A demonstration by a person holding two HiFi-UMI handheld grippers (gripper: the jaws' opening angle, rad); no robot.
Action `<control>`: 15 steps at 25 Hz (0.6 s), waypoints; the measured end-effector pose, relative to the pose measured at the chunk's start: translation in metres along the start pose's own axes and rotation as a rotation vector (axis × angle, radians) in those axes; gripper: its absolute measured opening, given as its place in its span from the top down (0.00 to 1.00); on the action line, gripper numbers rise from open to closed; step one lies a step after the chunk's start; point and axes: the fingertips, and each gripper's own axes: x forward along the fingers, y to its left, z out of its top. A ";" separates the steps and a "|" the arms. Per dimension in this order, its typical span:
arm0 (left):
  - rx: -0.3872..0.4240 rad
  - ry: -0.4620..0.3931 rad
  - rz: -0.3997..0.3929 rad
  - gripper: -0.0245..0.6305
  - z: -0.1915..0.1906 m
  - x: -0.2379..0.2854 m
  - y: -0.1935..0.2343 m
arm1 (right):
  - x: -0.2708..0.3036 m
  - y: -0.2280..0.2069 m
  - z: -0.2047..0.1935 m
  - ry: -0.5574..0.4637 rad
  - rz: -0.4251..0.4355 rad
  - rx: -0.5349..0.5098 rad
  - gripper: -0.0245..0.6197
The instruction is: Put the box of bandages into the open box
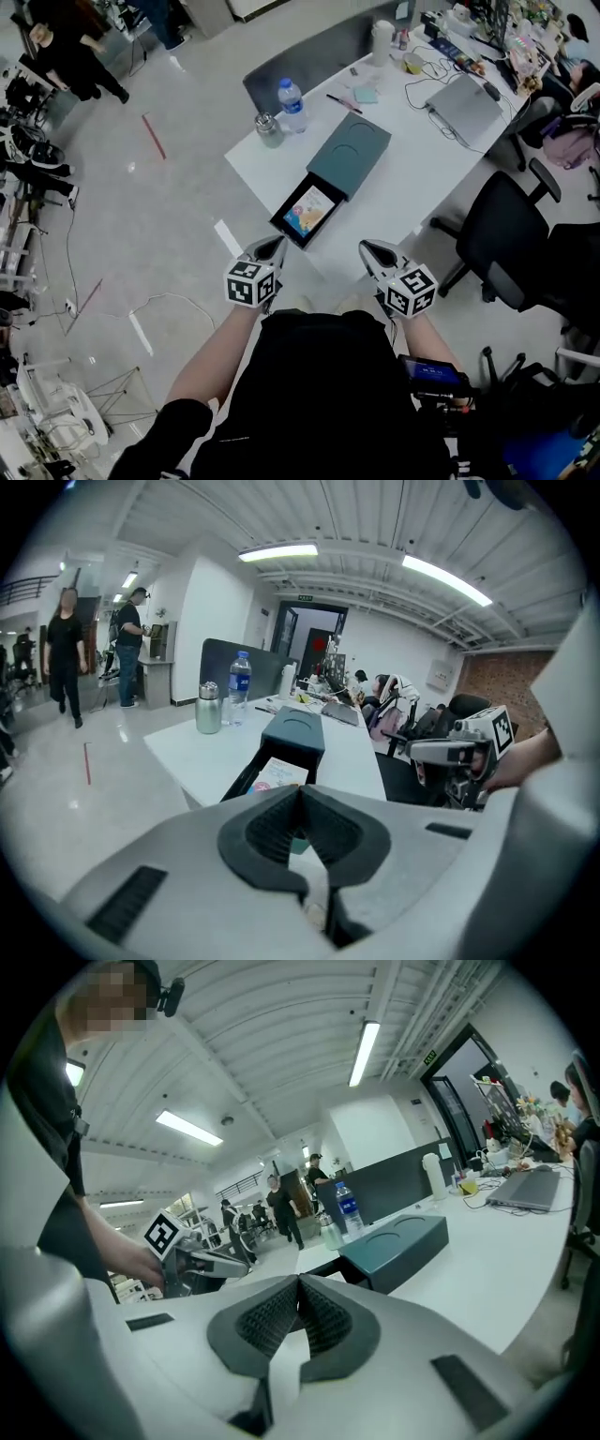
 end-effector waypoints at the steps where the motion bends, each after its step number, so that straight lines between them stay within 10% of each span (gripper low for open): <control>1: -0.007 -0.019 -0.006 0.95 -0.001 -0.006 0.001 | 0.003 0.006 0.001 0.000 0.008 -0.015 0.92; 15: -0.023 -0.139 -0.138 0.95 -0.028 -0.083 0.017 | 0.020 0.091 0.001 -0.009 -0.030 -0.080 0.92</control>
